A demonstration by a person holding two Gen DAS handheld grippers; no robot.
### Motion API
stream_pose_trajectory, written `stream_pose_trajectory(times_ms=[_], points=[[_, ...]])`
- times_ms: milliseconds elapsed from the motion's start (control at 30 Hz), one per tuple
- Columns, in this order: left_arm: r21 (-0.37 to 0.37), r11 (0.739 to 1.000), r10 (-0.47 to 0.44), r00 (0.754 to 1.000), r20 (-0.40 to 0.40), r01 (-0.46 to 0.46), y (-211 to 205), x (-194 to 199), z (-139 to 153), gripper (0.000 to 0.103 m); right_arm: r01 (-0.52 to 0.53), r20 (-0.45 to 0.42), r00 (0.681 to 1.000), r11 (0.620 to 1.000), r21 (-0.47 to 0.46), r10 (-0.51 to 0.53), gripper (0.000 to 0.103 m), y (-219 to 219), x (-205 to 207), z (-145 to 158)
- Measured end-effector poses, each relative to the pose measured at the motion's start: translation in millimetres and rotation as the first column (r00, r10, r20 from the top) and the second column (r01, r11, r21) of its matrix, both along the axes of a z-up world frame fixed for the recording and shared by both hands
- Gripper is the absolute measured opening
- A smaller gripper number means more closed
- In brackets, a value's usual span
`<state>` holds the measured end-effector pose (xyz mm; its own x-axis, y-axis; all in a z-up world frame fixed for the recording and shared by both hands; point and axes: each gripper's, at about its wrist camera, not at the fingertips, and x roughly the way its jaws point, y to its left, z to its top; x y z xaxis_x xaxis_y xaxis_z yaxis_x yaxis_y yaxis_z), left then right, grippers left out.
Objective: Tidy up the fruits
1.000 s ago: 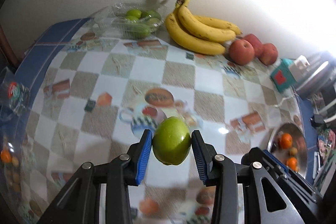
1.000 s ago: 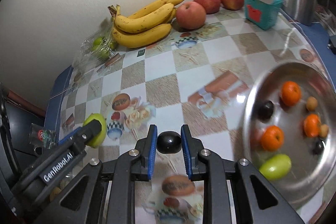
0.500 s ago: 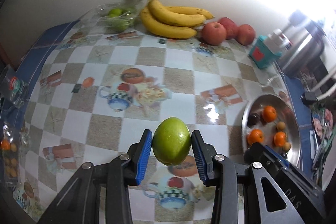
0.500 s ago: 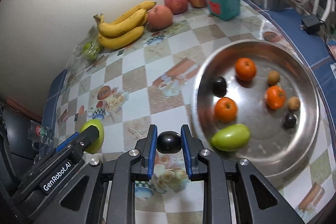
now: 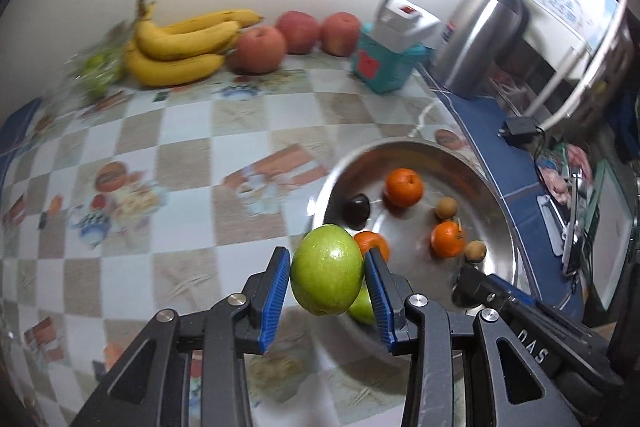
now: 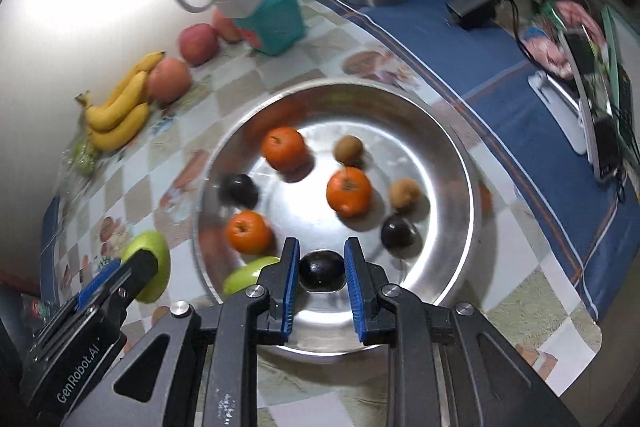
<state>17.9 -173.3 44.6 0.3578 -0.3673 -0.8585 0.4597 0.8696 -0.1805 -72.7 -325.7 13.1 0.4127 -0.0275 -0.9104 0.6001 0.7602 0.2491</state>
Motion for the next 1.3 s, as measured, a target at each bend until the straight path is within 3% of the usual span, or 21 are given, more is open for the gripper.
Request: stream_pose_trajectory(times_ms=[500, 800, 933, 1033, 1100, 1167, 1200, 1300], points=[[-0.045, 0.999, -0.033, 0.997, -0.067, 0.030, -19, 8, -29, 0.041, 0.009, -0.094, 0.996, 0.999, 0.050, -0.005, 0.024, -9, 4, -32], [-0.074, 0.997, -0.027, 0.996, -0.087, 0.021, -16, 9, -27, 0.044, 0.019, -0.100, 0.995, 0.998, 0.054, -0.014, 0.026, -11, 3, -35], [-0.084, 0.996, -0.014, 0.995, -0.098, 0.006, -11, 10, -24, 0.052, 0.014, -0.096, 0.995, 0.998, 0.053, -0.009, 0.037, -11, 3, -33], [-0.086, 0.996, 0.007, 0.995, -0.095, -0.015, -4, 11, -20, 0.057, 0.013, -0.083, 0.997, 0.999, 0.044, -0.010, 0.037, -10, 4, -29], [-0.078, 0.996, 0.040, 0.995, -0.092, -0.047, 4, 12, -19, 0.071, 0.009, -0.071, 0.997, 0.999, 0.037, -0.006, 0.047, -9, 3, -25], [-0.050, 0.992, 0.108, 0.989, -0.102, -0.114, 15, 14, -22, 0.089, -0.006, -0.062, 0.998, 0.999, 0.040, 0.008, 0.075, -6, 3, -23], [-0.031, 0.986, 0.158, 0.981, -0.110, -0.162, 24, 17, -26, 0.094, -0.020, -0.056, 0.998, 0.999, 0.040, 0.023, 0.076, -3, 4, -22], [0.014, 0.969, 0.247, 0.960, -0.131, -0.247, 44, 21, -37, 0.095, -0.061, -0.053, 0.997, 0.998, 0.024, 0.062, 0.078, 7, 6, -20]])
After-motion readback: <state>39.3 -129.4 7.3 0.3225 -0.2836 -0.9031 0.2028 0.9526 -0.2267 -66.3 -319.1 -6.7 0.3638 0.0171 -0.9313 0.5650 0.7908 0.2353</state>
